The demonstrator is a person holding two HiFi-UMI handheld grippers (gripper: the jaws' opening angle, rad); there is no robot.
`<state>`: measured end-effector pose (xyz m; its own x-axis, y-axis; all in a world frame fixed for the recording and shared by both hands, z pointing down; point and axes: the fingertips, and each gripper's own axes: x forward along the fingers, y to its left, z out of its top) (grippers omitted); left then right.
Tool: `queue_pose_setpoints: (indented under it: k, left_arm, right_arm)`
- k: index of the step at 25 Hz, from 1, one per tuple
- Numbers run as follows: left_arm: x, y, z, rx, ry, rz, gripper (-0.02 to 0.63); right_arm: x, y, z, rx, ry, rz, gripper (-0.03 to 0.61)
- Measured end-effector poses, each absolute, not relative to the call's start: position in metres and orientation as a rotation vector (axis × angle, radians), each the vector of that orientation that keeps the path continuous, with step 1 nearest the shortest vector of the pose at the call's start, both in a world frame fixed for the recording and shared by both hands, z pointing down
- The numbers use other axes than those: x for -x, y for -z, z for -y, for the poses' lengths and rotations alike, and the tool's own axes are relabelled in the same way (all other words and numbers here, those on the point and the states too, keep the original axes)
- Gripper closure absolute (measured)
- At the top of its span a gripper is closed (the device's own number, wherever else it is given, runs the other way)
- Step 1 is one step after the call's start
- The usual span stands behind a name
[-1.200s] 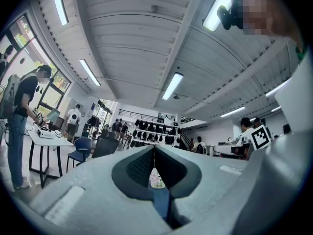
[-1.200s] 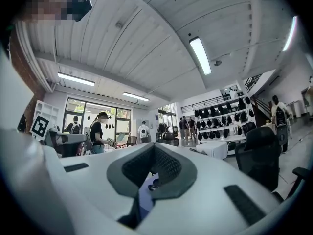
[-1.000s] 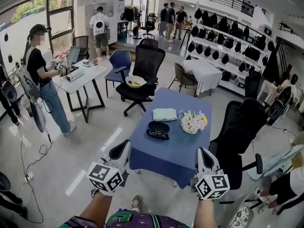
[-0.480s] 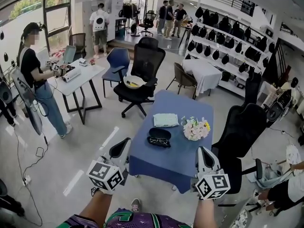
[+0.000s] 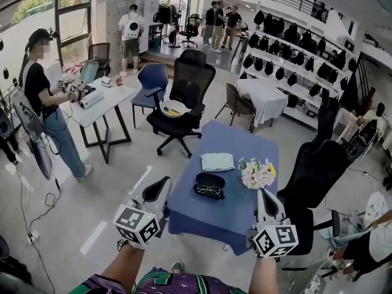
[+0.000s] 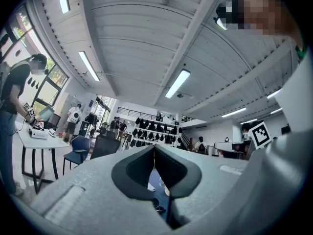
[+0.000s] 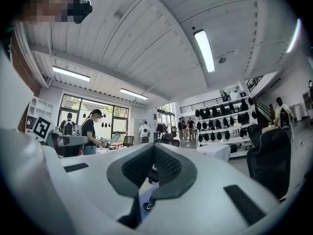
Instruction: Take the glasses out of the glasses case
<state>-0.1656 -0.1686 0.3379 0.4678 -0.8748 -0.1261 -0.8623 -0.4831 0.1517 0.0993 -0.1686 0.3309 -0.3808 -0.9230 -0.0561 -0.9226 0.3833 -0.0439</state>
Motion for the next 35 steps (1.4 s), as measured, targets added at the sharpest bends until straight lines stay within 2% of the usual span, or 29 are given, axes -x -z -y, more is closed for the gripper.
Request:
queue_pose_setpoints:
  k: [14, 26, 35]
  left_arm:
    - [0.198, -0.350, 0.214, -2.617, 0.278, 1.576, 0.598]
    - [0.175, -0.361, 0.228, -2.633, 0.271, 1.513, 0.598]
    - [0.157, -0.356, 0.255, -2.631, 0.250, 1.563, 0.598]
  right_arm:
    - [-0.069, -0.339, 0.205, 1.761, 0.008, -2.579, 0.575]
    - [-0.089, -0.349, 0.211, 1.801, 0.030, -2.555, 0.575]
    - [-0.093, -0.343, 0.256, 1.693, 0.022, -2.598, 0.575]
